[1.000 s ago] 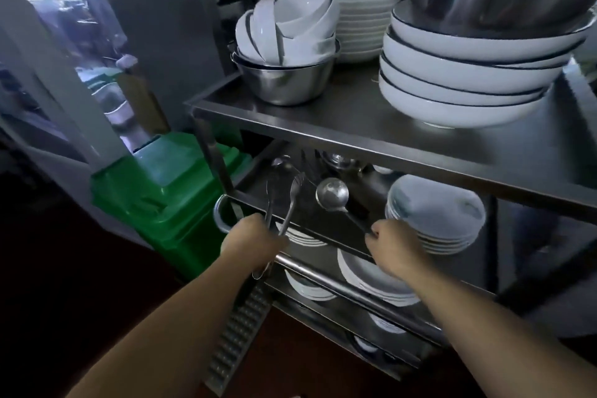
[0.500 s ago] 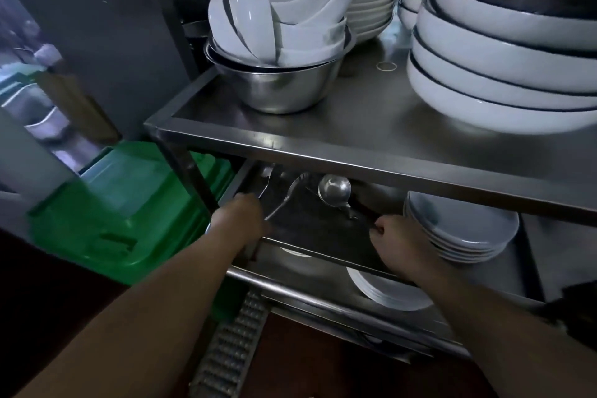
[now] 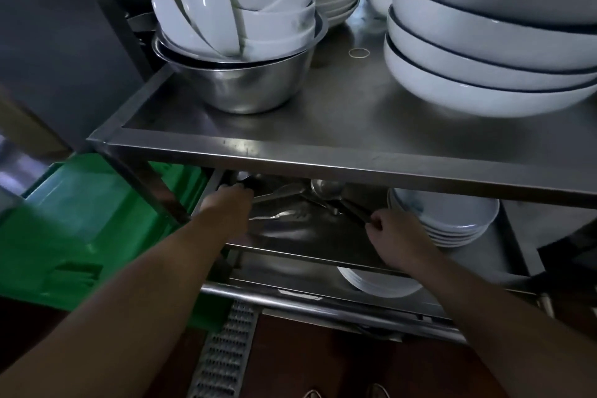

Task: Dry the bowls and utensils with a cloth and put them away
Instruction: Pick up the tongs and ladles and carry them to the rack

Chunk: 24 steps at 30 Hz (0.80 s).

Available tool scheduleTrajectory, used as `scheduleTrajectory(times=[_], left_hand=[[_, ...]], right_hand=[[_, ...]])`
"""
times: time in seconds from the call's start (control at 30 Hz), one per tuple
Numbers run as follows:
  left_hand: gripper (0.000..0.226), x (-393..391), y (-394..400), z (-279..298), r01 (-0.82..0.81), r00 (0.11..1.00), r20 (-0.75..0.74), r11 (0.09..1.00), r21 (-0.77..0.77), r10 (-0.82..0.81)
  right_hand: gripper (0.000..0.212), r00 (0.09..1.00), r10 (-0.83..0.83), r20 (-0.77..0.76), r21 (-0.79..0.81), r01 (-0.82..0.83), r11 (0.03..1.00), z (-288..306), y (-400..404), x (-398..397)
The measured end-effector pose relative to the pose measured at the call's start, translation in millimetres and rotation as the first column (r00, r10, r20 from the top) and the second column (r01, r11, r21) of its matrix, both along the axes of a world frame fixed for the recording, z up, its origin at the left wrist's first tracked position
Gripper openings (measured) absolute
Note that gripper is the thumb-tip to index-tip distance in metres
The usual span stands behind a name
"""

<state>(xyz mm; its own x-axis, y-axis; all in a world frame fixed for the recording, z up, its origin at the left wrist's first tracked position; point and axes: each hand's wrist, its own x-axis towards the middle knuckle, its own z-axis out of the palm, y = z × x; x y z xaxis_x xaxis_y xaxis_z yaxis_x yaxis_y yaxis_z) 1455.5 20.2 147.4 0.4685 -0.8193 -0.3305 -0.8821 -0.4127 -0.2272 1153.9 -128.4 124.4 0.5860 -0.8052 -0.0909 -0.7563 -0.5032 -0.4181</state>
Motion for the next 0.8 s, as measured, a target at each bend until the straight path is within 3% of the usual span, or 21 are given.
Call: scheduleTrajectory(times=[0.23,0.43,0.67,0.8], left_hand=[[0.045,4.5,-7.3,-18.4,-0.007,0.997,-0.083,0.999,-0.037,0.004],[0.041,6.3,-0.9,-24.1,-0.048,0.992,-0.12,0.995,-0.093,0.037],[0.063,2.3,6.9,-21.8,-0.082,0.988,-0.142,0.991,-0.102,0.067],[0.072,0.8,14.4,-20.8,-0.125,0.981,-0.171,0.973,-0.192,0.092]], right_hand=[[0.018,0.996,0.087,0.004,0.073,-0.087,0.994,-8.9,10.6,0.8],[0.021,0.987,0.155,-0.032,0.088,-0.151,0.985,-7.5,14.3,16.1],[0.023,0.962,0.231,-0.148,0.083,-0.221,0.972,-5.6,11.3,21.7],[0.023,0.95,0.246,-0.194,0.066,-0.237,0.969,-11.4,7.3,23.0]])
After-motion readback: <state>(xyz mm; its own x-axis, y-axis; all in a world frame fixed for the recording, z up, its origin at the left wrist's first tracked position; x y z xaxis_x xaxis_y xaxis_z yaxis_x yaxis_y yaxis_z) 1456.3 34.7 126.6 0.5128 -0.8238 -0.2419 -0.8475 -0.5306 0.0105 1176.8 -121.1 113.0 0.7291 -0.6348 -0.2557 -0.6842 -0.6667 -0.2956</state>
